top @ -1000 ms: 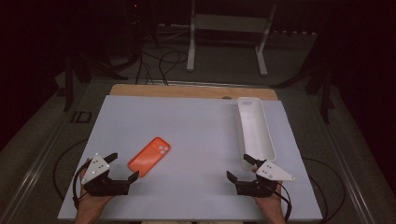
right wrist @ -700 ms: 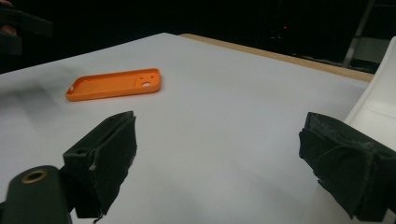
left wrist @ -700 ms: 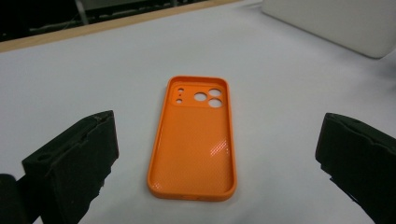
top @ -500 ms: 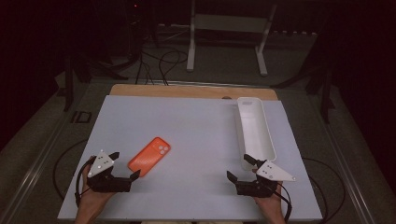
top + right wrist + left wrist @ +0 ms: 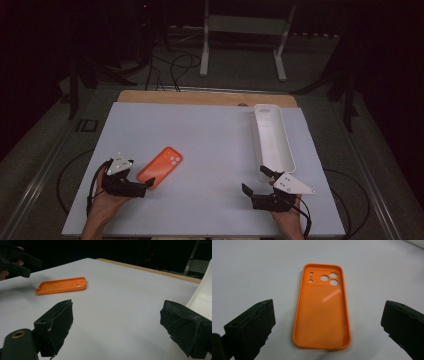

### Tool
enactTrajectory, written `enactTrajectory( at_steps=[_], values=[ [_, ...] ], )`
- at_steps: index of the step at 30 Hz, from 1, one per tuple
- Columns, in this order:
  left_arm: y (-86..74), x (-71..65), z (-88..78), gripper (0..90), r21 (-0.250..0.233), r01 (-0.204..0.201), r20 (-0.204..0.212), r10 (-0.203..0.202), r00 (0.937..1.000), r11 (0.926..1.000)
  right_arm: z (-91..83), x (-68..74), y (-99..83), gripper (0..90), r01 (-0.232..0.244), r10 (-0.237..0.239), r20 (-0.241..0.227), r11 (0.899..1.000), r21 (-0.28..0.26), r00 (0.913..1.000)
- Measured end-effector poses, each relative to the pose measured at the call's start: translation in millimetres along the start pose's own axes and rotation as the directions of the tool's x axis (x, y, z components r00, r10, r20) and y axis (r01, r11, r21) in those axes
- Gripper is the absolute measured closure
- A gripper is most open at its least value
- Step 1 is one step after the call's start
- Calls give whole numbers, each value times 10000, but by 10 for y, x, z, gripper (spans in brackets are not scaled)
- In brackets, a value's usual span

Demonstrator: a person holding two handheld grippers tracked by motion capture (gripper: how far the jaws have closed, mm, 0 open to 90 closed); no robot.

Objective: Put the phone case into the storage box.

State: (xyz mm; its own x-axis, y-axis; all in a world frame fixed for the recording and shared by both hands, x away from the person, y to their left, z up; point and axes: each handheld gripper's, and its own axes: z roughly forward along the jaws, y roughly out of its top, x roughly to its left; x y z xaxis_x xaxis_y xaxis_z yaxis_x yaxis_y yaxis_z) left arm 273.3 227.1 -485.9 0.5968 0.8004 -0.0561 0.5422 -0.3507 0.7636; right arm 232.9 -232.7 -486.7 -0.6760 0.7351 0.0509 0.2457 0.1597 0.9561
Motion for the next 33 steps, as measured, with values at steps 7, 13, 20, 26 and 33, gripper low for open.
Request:
enactTrajectory(
  at_steps=[7, 13, 20, 26, 33],
  values=[
    [13, 0, 156, 0, 634, 6, -33, -4, 10000, 9980, 4, 4, 1, 107, 8, -8, -9, 10000, 9, 10000],
    [1, 1, 265, 4, 1068, -64, -66, 71, 10000, 9943, 7, 1, -1, 108, 41, -41, -7, 10000, 9, 10000],
    [-19, 2, 356, 32, 1538, -146, -126, 168, 9998, 9880, 9, 7, -2, 108, 46, -46, -20, 10000, 51, 10000],
    [-34, 3, 406, 41, 1889, -204, -109, 229, 9997, 9818, 9, 6, -2, 108, 45, -45, -22, 10000, 48, 10000],
    [-52, 5, 460, 44, 2150, -176, -82, 198, 9998, 9765, 11, 6, -3, 108, 41, -41, -25, 10000, 56, 10000]
  ],
)
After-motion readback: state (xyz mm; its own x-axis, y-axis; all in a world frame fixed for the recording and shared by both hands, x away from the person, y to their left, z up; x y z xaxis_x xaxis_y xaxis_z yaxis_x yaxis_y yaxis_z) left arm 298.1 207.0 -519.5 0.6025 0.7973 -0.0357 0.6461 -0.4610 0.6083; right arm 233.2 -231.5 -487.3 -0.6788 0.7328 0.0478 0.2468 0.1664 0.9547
